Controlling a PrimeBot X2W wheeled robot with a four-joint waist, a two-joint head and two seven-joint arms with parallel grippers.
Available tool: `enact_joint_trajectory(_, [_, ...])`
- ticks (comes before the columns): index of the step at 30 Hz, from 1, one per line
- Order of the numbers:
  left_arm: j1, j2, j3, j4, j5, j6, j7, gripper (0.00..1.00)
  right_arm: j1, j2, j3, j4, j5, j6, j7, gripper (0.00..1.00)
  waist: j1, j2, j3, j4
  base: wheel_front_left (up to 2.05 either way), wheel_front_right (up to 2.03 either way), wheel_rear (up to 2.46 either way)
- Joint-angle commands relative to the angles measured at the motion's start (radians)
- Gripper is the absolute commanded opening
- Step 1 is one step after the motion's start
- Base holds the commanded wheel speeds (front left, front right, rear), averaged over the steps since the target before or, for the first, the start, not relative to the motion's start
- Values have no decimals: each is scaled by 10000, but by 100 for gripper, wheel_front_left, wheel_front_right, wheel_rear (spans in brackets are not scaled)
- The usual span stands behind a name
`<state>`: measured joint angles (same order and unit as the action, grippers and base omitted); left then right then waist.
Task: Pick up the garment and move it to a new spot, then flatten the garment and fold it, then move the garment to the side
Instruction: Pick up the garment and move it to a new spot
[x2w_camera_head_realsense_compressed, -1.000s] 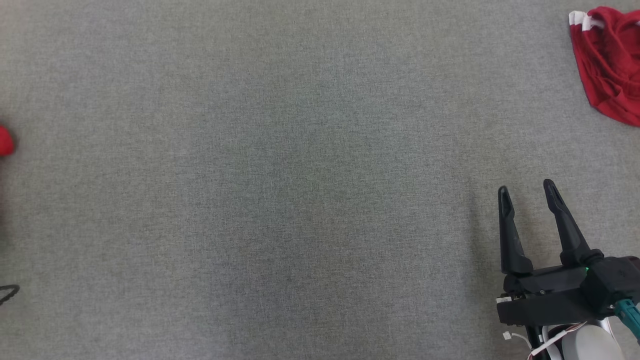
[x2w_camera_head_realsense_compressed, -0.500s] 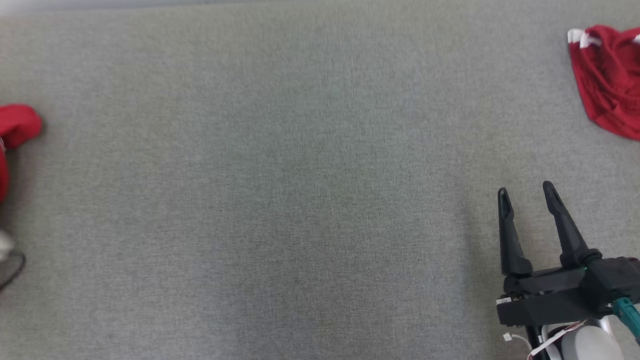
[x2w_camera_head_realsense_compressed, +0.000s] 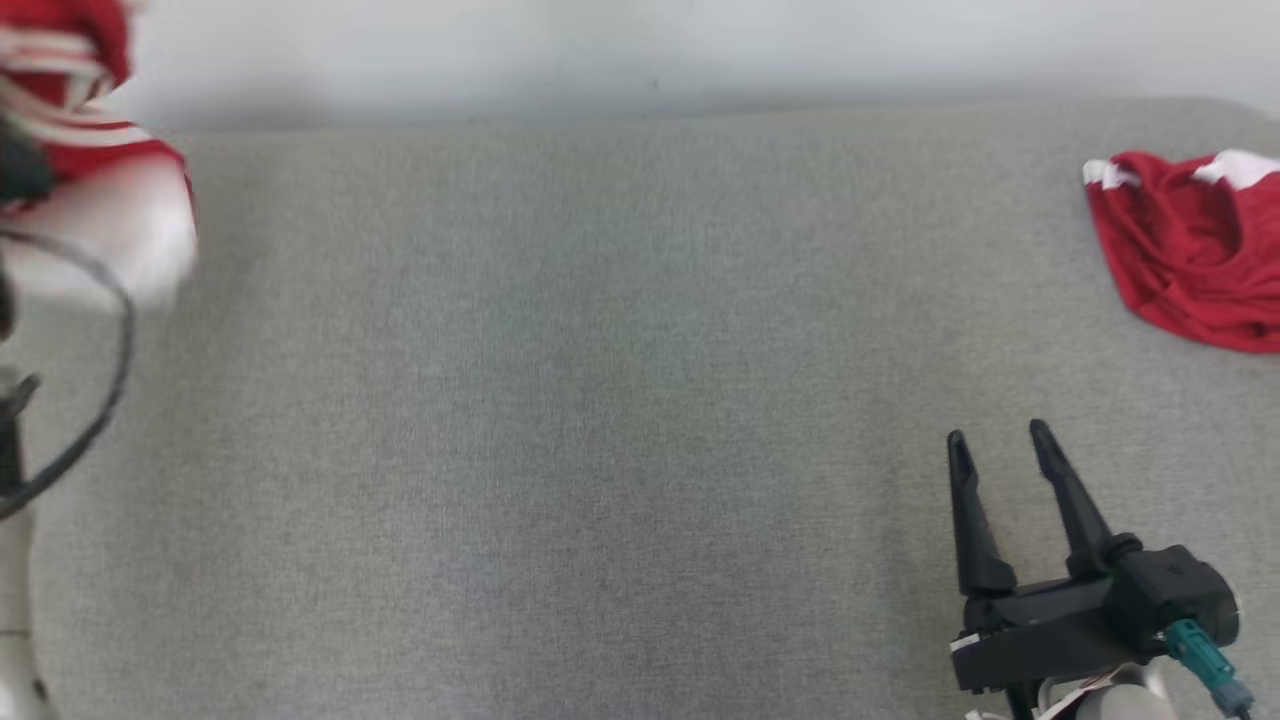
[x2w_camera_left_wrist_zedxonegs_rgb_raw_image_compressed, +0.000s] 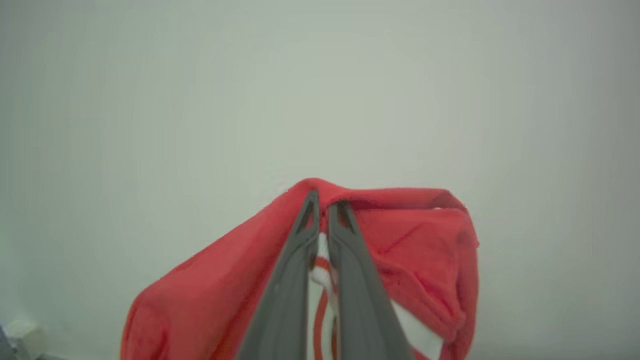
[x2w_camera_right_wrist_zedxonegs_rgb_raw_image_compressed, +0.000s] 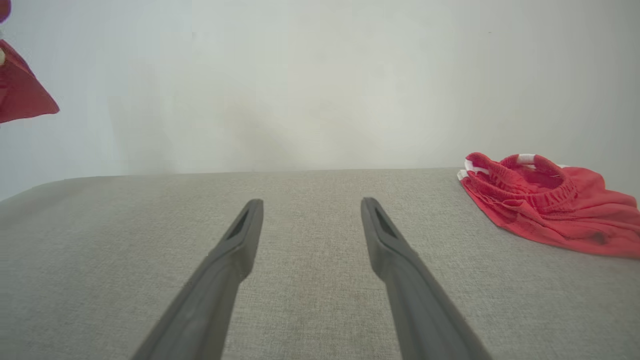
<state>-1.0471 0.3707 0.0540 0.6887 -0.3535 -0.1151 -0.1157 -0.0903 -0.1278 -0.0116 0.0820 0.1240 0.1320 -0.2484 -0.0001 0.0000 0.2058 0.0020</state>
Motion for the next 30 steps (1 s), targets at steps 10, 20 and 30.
enact_joint_trajectory(10, [498, -1401, -1246, -2861, -53, -30, 571, 0, -35, 438, 197, 882, 305, -21, -173, 100, 1, 0, -612, -1086, 0, 0, 0])
enact_joint_trajectory(20, [1922, -2568, -2551, -4316, -149, 54, 1314, 0, -84, 641, 131, 1097, 378, -21, -172, 100, 1, 0, -493, -2104, 0, 0, 0])
enact_joint_trajectory(30, [4111, -2911, -3298, -3460, -386, 241, 934, 0, -288, 741, 281, 1145, 487, -21, -159, 100, 1, 0, -160, -2653, 0, 0, 0])
